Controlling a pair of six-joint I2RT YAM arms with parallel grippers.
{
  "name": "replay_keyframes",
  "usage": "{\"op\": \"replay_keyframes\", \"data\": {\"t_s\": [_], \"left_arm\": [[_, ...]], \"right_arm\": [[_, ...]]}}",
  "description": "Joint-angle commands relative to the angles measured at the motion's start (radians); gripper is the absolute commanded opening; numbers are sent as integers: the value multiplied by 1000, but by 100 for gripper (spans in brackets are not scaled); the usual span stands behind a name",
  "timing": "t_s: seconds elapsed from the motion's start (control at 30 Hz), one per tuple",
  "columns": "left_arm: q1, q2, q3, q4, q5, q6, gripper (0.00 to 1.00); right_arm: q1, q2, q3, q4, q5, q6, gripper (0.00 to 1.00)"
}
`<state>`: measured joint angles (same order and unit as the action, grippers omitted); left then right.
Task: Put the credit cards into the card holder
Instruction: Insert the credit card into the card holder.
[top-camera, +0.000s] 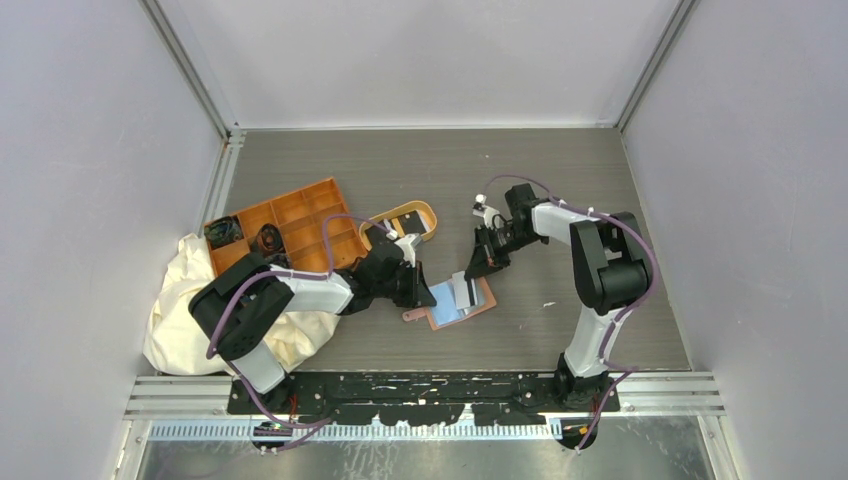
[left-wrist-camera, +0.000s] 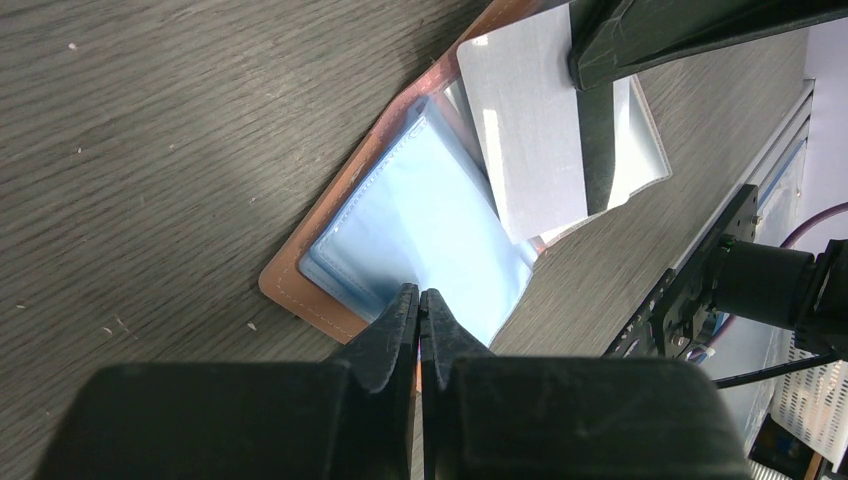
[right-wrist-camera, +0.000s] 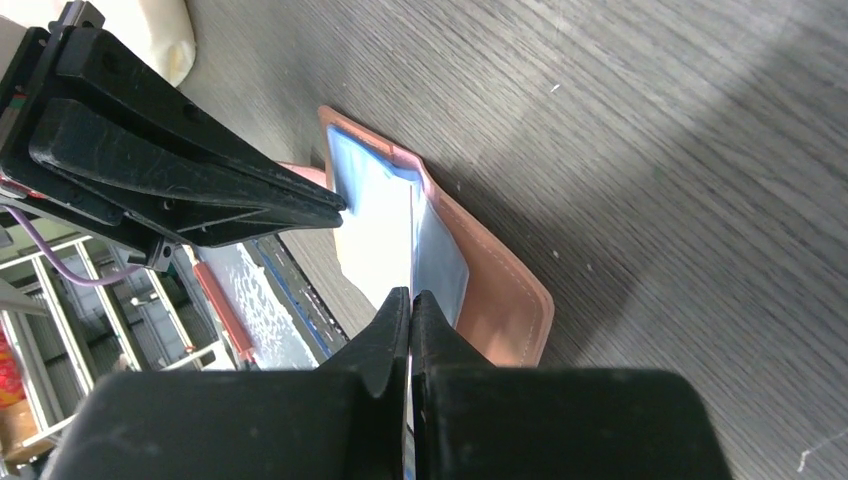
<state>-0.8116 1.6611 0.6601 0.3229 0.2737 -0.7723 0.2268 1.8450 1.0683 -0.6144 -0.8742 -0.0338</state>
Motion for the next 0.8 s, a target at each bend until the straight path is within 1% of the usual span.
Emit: {"op": "replay_keyframes", "data": {"t_s": [0.0, 0.23, 0.77], "left_arm": [[-3, -9, -6, -13, -17, 38, 4], [-4, 1, -3, -10, -14, 38, 4], [11, 6, 8, -27, -18, 44, 4]], "right_arm": [[-1, -1, -4, 17, -34, 31, 1], [-2, 20, -36, 52, -69, 94, 1], [-29, 13, -90, 66, -124, 94, 1]]}}
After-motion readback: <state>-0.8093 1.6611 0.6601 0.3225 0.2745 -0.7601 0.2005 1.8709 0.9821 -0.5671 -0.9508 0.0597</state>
